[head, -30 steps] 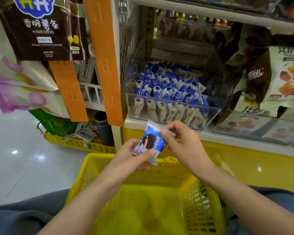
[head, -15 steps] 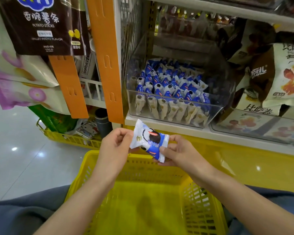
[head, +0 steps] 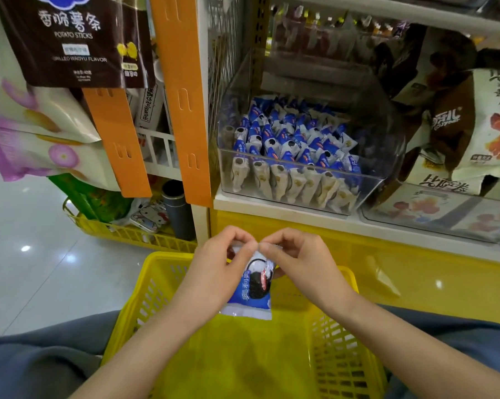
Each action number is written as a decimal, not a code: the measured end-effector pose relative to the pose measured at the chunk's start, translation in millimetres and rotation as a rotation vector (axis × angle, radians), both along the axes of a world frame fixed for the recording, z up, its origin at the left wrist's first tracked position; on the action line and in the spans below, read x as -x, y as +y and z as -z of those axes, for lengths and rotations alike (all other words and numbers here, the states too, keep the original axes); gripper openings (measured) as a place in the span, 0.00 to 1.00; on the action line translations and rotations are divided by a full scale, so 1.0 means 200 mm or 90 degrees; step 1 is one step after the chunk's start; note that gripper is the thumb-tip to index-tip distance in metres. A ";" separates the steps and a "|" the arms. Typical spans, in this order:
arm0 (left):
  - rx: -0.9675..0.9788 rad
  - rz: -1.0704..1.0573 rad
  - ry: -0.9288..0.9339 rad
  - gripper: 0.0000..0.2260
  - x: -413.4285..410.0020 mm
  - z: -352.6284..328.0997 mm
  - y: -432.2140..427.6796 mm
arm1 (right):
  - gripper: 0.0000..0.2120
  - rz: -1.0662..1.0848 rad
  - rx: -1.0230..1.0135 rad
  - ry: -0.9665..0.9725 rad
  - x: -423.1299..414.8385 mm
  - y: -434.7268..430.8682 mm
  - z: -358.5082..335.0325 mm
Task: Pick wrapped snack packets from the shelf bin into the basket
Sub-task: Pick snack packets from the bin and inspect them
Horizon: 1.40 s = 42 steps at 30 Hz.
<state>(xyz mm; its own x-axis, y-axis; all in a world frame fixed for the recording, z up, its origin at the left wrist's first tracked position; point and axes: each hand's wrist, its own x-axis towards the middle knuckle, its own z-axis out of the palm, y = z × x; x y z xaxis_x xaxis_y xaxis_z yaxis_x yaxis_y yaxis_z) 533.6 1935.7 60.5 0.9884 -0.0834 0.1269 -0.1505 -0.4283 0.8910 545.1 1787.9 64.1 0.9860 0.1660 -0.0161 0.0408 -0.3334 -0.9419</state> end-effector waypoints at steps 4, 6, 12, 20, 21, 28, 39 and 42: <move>0.078 -0.010 0.063 0.05 -0.01 -0.01 0.00 | 0.07 0.000 -0.117 0.056 0.00 0.00 -0.02; 0.122 -0.017 0.092 0.08 -0.01 -0.01 0.01 | 0.07 -0.012 -0.046 -0.003 0.00 0.00 -0.03; 0.224 -0.010 0.173 0.08 -0.02 0.01 -0.01 | 0.01 -0.063 0.247 -0.309 0.02 -0.04 -0.04; 0.131 -0.103 0.128 0.05 -0.06 0.04 0.03 | 0.05 0.116 0.096 -0.240 -0.02 -0.05 -0.08; 0.135 -0.095 0.161 0.06 -0.06 0.03 0.04 | 0.04 0.124 0.076 -0.239 -0.02 -0.06 -0.08; 0.398 -0.020 0.314 0.14 -0.05 -0.03 0.04 | 0.01 -0.094 0.223 -0.434 0.02 -0.04 -0.04; 0.336 0.003 0.208 0.10 -0.03 -0.04 0.01 | 0.11 0.000 -0.156 0.165 -0.01 0.00 -0.09; 0.281 -0.017 0.141 0.13 -0.03 -0.01 0.00 | 0.13 0.004 -0.186 0.205 -0.01 0.01 -0.10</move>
<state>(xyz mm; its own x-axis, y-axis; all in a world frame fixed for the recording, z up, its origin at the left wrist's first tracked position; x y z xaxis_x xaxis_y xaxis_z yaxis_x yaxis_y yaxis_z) 539.4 1934.9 63.1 0.9967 -0.0428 -0.0688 0.0687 -0.0035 0.9976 547.7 1790.7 83.5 0.9391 0.2037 -0.2768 -0.2724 -0.0497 -0.9609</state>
